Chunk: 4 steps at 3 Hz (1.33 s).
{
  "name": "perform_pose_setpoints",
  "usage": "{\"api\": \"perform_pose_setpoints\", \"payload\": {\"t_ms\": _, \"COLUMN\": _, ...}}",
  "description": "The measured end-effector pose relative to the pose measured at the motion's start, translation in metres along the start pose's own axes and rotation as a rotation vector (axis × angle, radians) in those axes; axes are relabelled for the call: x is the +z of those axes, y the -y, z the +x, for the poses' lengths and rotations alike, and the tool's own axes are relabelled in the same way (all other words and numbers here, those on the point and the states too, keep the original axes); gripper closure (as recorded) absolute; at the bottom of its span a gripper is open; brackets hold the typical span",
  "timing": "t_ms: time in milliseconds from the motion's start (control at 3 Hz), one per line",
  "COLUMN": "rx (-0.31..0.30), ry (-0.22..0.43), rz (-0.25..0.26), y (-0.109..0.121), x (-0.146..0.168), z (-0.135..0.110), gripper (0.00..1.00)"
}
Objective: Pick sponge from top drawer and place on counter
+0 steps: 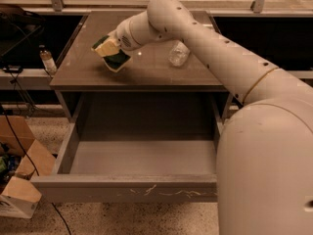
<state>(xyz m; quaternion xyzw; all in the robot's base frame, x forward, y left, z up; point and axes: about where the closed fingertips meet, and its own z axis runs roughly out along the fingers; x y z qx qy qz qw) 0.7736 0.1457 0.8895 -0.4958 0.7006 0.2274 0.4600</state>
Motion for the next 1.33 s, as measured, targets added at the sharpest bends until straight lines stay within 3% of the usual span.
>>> {"api": "perform_pose_setpoints", "payload": {"t_ms": 667, "rx": 0.014, "ry": -0.002, "rz": -0.001, "y": 0.0, "x": 0.0016, "z": 0.0012, "gripper": 0.16}}
{"api": "perform_pose_setpoints", "payload": {"t_ms": 1000, "rx": 0.014, "ry": -0.002, "rz": -0.001, "y": 0.0, "x": 0.0016, "z": 0.0012, "gripper": 0.0}}
{"api": "perform_pose_setpoints", "payload": {"t_ms": 1333, "rx": 0.014, "ry": -0.002, "rz": -0.001, "y": 0.0, "x": 0.0016, "z": 0.0012, "gripper": 0.0}}
